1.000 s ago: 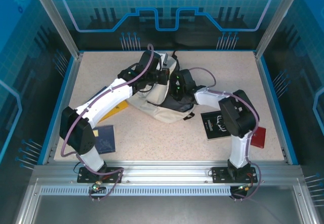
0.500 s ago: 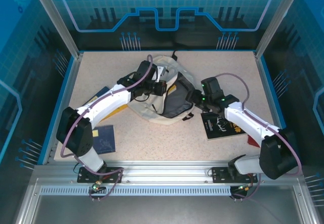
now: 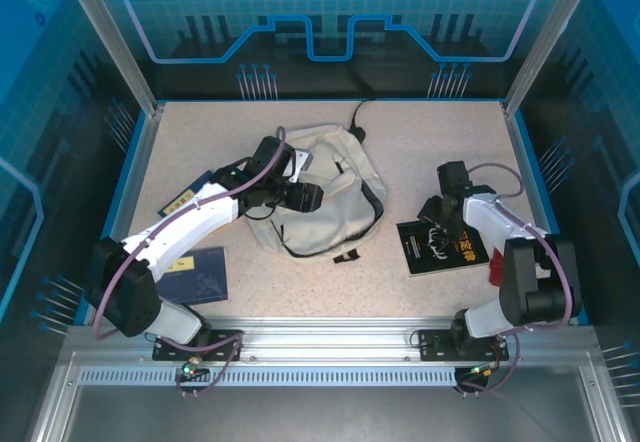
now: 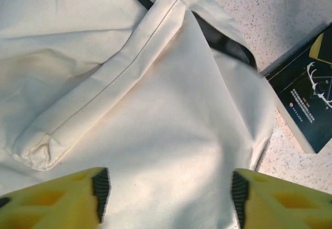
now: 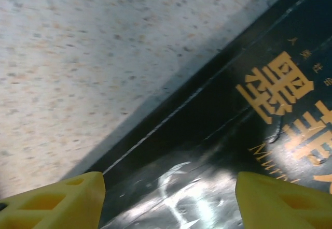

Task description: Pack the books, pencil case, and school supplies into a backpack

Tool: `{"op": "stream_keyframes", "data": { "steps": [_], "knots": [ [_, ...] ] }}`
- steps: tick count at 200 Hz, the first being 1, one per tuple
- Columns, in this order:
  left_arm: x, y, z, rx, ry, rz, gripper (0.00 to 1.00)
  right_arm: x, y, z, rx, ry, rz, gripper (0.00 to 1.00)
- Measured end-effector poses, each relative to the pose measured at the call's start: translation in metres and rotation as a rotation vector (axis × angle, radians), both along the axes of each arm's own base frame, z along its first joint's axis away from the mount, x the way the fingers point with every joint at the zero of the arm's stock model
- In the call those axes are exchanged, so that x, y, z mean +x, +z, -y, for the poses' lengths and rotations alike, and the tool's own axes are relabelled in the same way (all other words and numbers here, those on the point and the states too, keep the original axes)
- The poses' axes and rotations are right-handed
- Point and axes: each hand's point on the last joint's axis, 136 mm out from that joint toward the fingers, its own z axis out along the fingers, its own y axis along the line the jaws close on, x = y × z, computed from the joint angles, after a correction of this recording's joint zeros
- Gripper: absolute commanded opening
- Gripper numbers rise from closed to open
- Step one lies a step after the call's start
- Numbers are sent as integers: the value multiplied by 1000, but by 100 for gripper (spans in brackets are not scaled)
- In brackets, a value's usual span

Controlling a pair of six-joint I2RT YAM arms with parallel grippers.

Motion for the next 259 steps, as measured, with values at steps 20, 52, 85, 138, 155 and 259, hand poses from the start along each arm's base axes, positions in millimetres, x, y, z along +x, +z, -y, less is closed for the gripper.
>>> {"op": "stream_keyframes", "data": {
  "steps": [20,52,85,138,155,259],
  "knots": [
    [5,3,3,-15,19,-6,76,-1,-11,0,2,14,-36,67],
    [20,5,18,-62,37,-26,77,13,-13,-11,42,84,-32,65],
    [29,-4,36,-100,29,-74,78,49,-8,-48,151,229,29,62],
    [39,-21,100,-107,-74,-121,76,41,19,-65,177,290,73,65],
    [41,-28,127,-106,-118,-132,73,26,39,-51,158,231,115,65],
    [51,-109,229,-24,-200,-189,60,-45,-9,-6,199,-52,-21,57]
  ]
}}
